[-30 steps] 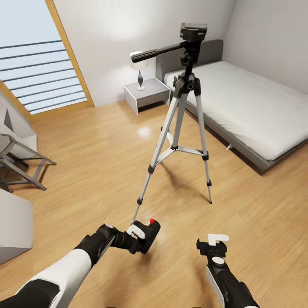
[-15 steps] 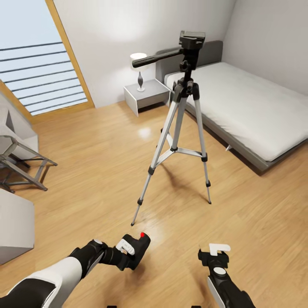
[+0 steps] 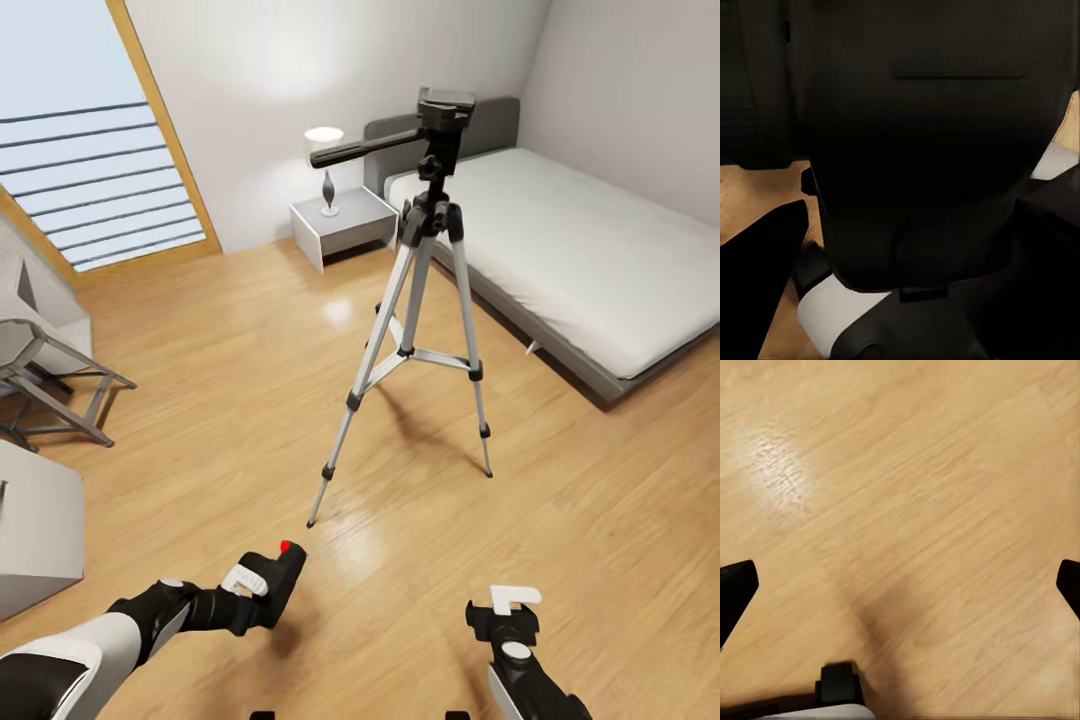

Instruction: Attach the digital camera to the camera tripod in the bedroom.

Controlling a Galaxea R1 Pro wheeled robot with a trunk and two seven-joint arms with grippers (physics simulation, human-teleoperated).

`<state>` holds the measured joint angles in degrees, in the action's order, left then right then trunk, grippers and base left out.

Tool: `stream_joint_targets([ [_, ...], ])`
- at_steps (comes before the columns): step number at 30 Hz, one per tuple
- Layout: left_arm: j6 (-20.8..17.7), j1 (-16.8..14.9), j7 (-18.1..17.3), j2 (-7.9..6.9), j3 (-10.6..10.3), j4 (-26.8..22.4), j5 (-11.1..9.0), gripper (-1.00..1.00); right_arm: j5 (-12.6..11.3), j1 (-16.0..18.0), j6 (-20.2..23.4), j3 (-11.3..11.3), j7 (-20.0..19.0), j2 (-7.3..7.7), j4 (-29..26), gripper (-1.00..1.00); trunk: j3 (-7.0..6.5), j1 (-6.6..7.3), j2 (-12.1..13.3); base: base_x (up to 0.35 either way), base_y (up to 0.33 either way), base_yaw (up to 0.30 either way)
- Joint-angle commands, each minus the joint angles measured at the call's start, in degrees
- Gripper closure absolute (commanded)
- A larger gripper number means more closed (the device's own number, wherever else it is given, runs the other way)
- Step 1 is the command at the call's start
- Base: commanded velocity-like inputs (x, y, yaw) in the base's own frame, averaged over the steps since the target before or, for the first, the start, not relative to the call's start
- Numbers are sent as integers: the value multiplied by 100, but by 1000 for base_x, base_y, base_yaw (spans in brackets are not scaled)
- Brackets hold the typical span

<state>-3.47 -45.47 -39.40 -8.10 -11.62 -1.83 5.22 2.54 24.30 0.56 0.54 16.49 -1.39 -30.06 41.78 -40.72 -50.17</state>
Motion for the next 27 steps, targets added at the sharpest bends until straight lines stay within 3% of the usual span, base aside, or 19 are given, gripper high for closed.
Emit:
stream_joint_targets([
  [1, -7, 2, -24, -68, 37, -12, -17, 100, 27, 1, -97, 3, 28, 2, 94, -100, -15, 22, 38, 0, 0, 0],
  [8, 122, 10, 38, -192, 60, -5, -116, 100, 27, 0, -315, -8, 27, 8, 369, -100, -141, 176, 319, 0, 0, 0],
  [12, 177, 11, 337, -200, 79, -2, -145, 100, 27, 2, -351, -13, 22, 21, 427, -100, -212, 264, 480, 0, 0, 51],
  [17, 202, 12, 658, -176, 87, -2, -199, 100, 13, 3, -362, -17, 29, 75, 445, -100, -302, 373, 680, 0, 0, 209],
  [18, 209, 12, 700, -168, 84, -2, -290, 100, 10, 4, -363, -18, 29, 83, 447, -100, -320, 395, 720, 0, 0, 275],
  [21, 213, 12, 708, -161, 82, -1, -323, 100, 9, 4, -363, -24, 34, 87, 445, -100, -374, 461, 841, 0, 0, 279],
  [27, 215, 18, 714, -156, 81, 11, -342, 100, 2, 5, -363, -27, 43, 238, 441, -100, -482, 593, 1081, 0, 0, 272],
])
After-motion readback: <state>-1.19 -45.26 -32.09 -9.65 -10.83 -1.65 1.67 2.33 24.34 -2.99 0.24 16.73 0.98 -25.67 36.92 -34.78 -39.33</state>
